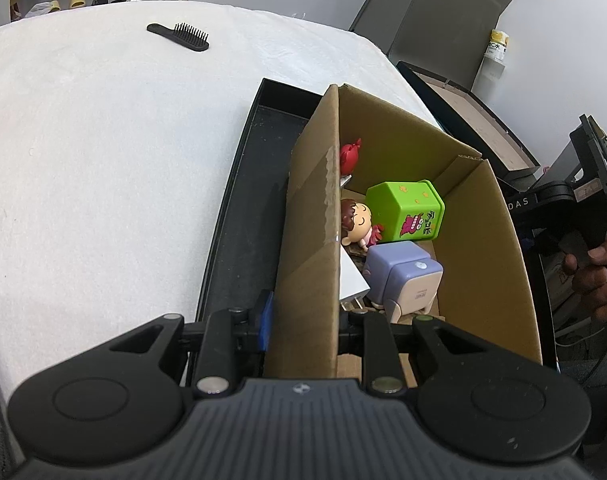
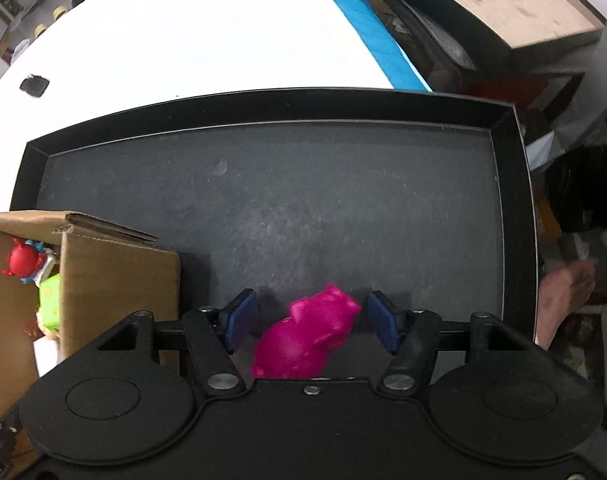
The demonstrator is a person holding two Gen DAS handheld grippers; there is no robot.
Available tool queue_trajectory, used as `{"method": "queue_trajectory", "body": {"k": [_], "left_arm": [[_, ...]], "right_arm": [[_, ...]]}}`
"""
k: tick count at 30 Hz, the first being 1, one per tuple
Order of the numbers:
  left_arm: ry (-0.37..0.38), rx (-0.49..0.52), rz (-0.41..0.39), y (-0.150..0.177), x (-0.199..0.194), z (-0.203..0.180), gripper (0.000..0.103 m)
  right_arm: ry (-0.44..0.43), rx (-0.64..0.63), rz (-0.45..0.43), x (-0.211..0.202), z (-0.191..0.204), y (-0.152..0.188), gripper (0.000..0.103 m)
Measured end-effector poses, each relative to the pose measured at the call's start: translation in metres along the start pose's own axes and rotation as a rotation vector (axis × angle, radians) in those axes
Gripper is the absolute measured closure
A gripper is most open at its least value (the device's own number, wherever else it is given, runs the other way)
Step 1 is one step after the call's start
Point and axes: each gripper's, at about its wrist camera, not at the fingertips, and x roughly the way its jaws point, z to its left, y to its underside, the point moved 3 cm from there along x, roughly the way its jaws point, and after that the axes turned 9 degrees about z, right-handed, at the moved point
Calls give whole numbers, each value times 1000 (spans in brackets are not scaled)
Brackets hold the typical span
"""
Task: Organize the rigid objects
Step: 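Lift the pink dinosaur and carry it over the box with the right gripper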
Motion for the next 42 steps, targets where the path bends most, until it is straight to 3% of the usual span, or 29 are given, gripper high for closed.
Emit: {"method": "queue_trajectory", "body": {"k": [11,16,42], "left_arm": [[0,0,0,0,0,0,79],[0,0,0,0,0,0,79],[-9,11,-5,4,-2,-4,79]], "right_arm": [[-31,133,50,3,-8,11,44],[-11,155,53,6,-10,16,67],[2,35,-25,-50,-4,49,68]]}}
